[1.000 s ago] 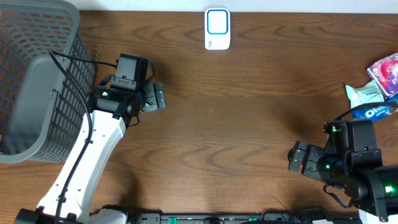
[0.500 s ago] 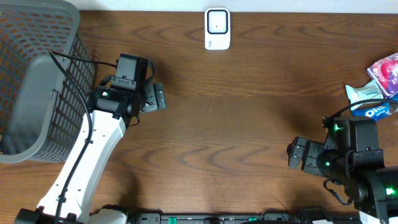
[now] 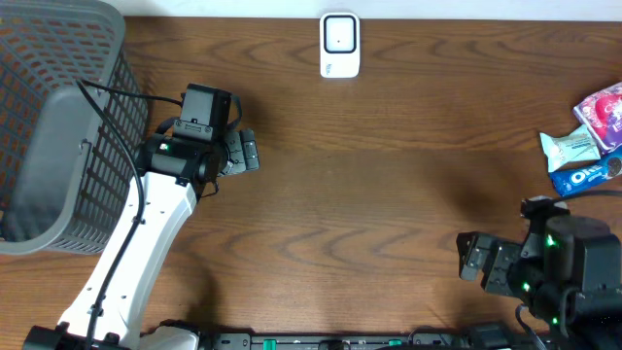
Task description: Scan the item barcode
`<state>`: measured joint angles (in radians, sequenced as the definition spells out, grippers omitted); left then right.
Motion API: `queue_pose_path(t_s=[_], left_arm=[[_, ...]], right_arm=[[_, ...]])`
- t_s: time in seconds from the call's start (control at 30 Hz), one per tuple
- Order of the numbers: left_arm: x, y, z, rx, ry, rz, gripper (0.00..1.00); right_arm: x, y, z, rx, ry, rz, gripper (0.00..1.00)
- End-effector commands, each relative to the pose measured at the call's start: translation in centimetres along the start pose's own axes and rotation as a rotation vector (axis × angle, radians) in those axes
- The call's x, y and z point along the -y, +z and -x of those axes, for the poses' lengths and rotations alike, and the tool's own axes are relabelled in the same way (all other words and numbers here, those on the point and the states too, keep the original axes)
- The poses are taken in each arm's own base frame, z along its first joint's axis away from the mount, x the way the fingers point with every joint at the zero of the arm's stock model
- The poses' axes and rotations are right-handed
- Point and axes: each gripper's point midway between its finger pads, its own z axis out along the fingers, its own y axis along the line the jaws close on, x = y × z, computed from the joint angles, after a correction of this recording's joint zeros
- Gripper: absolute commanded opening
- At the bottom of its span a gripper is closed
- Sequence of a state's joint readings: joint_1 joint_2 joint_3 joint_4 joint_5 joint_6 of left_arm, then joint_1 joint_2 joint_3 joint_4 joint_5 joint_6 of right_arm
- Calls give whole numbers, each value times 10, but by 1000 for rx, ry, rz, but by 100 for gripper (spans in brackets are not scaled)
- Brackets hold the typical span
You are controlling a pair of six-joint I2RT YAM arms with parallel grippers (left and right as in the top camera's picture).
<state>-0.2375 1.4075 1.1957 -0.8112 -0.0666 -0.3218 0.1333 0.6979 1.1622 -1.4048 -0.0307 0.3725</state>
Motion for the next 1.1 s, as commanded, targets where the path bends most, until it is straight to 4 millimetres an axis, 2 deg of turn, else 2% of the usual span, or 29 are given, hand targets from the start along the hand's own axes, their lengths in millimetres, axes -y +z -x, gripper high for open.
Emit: queue_pose_path(t_s=[0.0, 1.07], left_arm=[[-2, 0, 2, 5, -15, 13, 98], [-2, 0, 2, 5, -15, 13, 98]], right_arm=[[1, -5, -1, 27, -39, 7, 99], [0, -8, -3, 44, -60, 22, 99]])
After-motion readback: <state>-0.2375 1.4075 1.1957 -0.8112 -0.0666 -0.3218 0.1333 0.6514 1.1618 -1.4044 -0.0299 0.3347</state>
